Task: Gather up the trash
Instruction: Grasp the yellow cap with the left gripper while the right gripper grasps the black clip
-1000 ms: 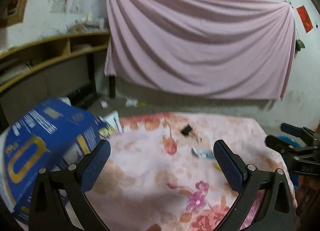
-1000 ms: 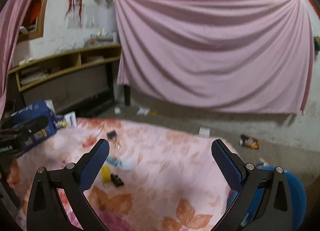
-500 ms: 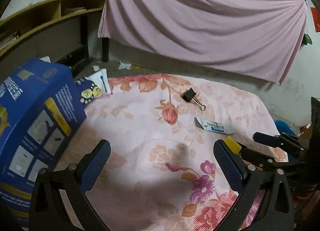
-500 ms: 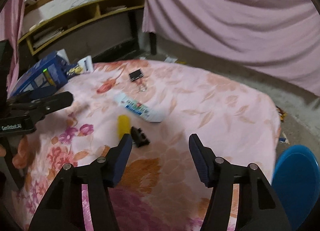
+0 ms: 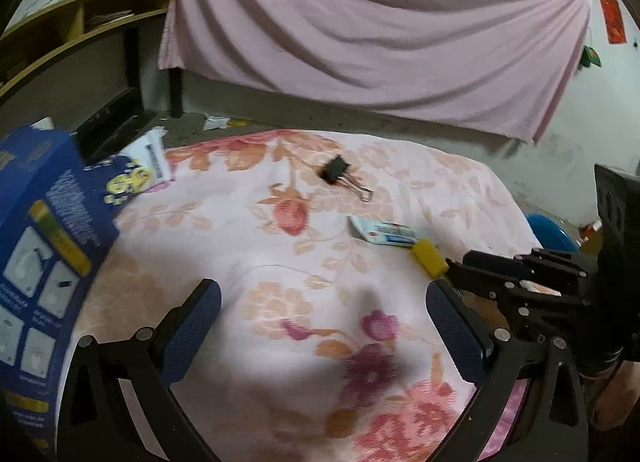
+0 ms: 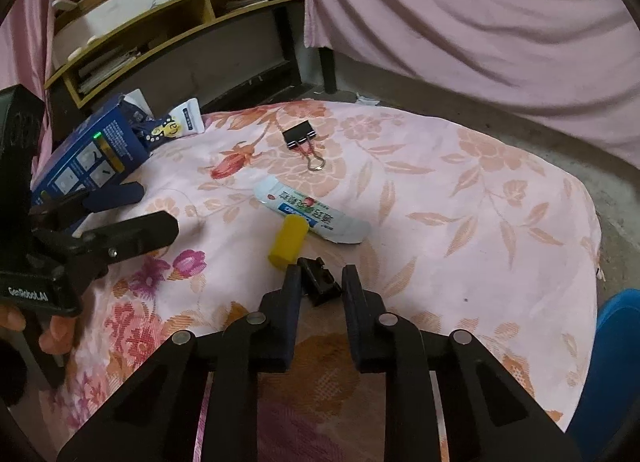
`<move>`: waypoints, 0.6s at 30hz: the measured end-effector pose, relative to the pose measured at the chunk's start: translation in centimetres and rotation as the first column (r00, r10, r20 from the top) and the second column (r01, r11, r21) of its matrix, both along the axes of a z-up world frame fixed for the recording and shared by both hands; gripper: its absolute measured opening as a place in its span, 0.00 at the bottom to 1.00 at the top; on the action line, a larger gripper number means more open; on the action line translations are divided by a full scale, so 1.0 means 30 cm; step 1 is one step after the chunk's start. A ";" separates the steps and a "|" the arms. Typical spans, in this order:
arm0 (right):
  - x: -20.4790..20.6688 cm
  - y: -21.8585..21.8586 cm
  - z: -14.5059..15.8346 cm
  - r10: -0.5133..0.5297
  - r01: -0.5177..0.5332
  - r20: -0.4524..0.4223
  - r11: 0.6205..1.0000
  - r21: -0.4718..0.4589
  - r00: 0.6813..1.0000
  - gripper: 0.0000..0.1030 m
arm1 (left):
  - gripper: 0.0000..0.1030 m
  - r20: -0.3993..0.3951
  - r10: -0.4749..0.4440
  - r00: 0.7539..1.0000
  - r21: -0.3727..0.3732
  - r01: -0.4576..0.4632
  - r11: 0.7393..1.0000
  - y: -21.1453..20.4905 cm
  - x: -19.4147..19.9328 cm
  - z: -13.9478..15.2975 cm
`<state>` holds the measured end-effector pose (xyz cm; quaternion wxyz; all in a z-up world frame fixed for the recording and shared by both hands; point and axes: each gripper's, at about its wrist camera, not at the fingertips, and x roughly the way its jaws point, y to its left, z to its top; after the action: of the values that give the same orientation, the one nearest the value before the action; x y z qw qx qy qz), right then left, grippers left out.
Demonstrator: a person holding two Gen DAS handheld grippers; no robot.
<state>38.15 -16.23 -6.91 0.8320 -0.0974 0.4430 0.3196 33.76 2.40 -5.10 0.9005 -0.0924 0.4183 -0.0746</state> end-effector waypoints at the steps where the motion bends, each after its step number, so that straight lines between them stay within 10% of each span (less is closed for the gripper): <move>1: 0.000 -0.006 0.002 -0.007 0.007 0.007 1.000 -0.009 1.000 0.18 | 0.97 -0.002 -0.015 1.000 0.000 0.015 1.000 -0.015 0.007 0.000; 9: 0.015 -0.089 0.015 -0.066 0.069 0.048 0.996 -0.055 0.997 0.17 | 0.84 -0.034 -0.118 0.992 0.009 0.118 0.993 -0.132 0.061 -0.020; 18: 0.042 -0.215 0.023 -0.155 0.161 0.078 0.985 -0.069 0.985 0.17 | 0.44 -0.080 -0.136 0.988 0.026 0.138 0.990 -0.233 0.158 -0.050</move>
<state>39.41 -22.68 -6.23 0.8659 -0.1046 0.4306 0.2320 38.50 -4.57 -6.61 0.8776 -0.0523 0.4595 -0.1262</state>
